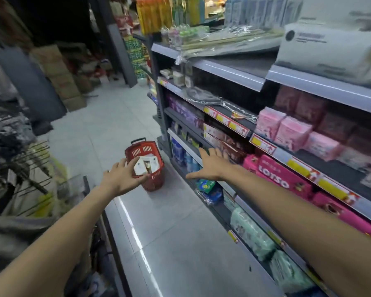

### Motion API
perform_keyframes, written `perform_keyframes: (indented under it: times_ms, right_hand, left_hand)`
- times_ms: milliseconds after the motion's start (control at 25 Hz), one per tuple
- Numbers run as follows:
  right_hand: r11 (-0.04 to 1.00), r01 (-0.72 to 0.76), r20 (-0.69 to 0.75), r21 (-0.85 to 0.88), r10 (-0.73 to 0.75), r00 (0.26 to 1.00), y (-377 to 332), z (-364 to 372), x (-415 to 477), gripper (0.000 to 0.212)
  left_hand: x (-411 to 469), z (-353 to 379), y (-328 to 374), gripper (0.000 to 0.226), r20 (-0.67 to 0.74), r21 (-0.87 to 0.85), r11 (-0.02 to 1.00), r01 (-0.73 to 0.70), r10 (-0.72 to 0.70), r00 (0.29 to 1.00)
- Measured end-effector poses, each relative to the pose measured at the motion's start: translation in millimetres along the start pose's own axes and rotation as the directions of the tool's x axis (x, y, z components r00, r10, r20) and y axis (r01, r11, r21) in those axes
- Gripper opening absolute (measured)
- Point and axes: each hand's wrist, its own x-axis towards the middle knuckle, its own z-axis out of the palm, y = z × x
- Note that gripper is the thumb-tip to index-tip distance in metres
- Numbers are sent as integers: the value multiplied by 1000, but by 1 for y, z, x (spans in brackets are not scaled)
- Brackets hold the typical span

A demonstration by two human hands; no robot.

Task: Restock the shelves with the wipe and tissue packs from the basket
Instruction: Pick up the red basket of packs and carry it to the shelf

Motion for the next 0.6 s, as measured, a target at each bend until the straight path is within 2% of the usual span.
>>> perform_keyframes:
  times_ms: [160,240,320,480,600]
  right_hand:
    - [999,38,18,9,-38,999,-1,-34,74,133]
    - [997,74,20,4,-74,997,-8,-54,118,133]
    - [993,115,16,-2,-115,993,-24,-74,166,133]
    - [978,203,27,40,-204,979,-71,-89,254,134]
    - [964,261,22,53,-262,965,-114,-86,320,127]
  left_hand:
    - [58,-26,-5,97,-25,-2,999,46,-46,999]
    - [84,-43,-12,105,-32,6,998,66,-65,997]
    - [114,-62,-25,109,-66,7,994,113,-112,992]
    - [171,-89,-65,99,-100,56,984,169,-163,982]
    - [222,-94,-112,98,-91,73,974,214,-207,974]
